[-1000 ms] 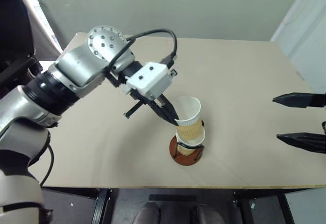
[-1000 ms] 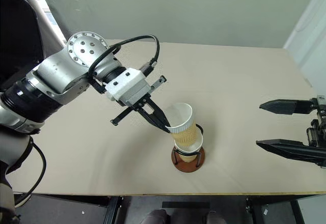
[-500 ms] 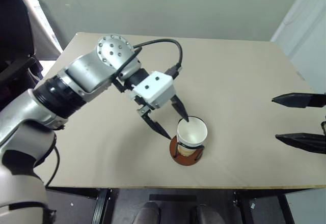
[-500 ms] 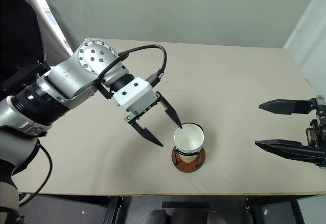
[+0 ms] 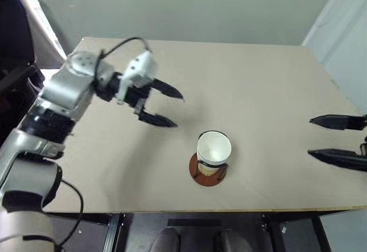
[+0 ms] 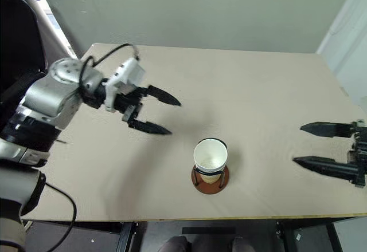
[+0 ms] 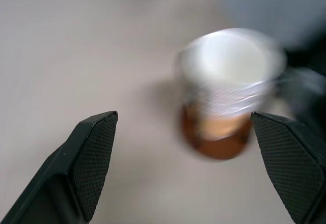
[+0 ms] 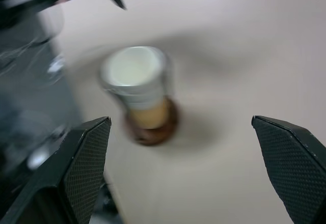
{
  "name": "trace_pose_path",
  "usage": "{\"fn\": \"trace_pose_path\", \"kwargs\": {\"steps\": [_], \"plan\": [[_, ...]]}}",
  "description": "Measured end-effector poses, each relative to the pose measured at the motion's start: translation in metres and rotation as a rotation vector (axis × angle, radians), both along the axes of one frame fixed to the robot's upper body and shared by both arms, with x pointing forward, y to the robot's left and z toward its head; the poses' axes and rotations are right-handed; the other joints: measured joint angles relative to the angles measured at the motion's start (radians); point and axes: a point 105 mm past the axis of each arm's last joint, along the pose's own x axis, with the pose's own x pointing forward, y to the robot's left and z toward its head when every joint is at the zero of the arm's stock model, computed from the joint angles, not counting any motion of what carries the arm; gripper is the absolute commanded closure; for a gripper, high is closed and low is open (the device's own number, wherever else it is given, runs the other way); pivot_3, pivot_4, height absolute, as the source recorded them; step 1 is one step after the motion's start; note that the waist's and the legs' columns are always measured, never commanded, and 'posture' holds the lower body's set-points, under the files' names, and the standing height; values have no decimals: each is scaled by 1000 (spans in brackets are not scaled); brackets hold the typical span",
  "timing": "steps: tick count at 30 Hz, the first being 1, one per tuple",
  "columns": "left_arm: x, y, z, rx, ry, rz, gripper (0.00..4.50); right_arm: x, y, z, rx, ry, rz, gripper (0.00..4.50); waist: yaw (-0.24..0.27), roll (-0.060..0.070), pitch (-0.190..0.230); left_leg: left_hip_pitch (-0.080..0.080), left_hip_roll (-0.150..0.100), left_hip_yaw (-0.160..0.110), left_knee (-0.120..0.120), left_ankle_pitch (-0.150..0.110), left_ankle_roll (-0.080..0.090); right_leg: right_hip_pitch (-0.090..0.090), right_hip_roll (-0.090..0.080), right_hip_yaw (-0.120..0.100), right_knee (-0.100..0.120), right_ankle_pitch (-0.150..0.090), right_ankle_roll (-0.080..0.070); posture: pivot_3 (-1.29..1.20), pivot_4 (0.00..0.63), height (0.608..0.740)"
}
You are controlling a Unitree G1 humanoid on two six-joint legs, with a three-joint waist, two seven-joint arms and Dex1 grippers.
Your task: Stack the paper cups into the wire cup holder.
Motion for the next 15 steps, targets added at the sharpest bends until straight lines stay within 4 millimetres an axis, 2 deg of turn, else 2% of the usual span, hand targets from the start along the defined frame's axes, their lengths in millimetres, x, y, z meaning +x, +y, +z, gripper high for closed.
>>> {"fn": "trace_pose_path", "kwargs": {"steps": [3, 5, 6, 11, 13, 15], "plan": [[8, 59, -6, -56, 11, 263, 37, 12, -49, -5, 45, -39, -234, 0, 0, 0, 0, 0, 0, 0, -3, 0, 0, -1, 0, 0, -1, 0, 0, 0, 150, 740], [6, 89, -20, -69, 47, 384, 37, 10, -79, -11, 85, -42, -357, 0, 1, 0, 0, 0, 0, 0, -4, 0, 0, -2, 0, 0, -1, -1, -1, 0, 150, 740], [4, 99, -26, -81, 69, 421, 37, 8, -88, -16, 86, -27, -382, 0, 3, 0, 0, 0, 0, 0, -5, 0, -1, -2, 0, 0, -1, -1, -1, 0, 150, 740], [-8, 150, -54, -82, 144, 620, 37, 0, -121, -35, 62, 34, -466, 0, 5, 0, 0, 2, 0, 1, -4, 1, -1, -2, 0, 1, -1, -2, -4, 0, 150, 740], [-10, 157, -57, -75, 148, 646, 37, -2, -128, -37, 57, 38, -479, 0, 6, 0, 0, 2, -1, 1, -2, 1, -2, -2, 0, 1, 1, -3, -5, 0, 150, 740], [-17, 161, -58, -73, 160, 648, 37, 0, -123, -34, 42, 38, -440, 0, 3, 0, 0, 3, -1, 3, -1, 1, -2, -2, 1, 2, 2, -3, -5, 0, 150, 740]]}}
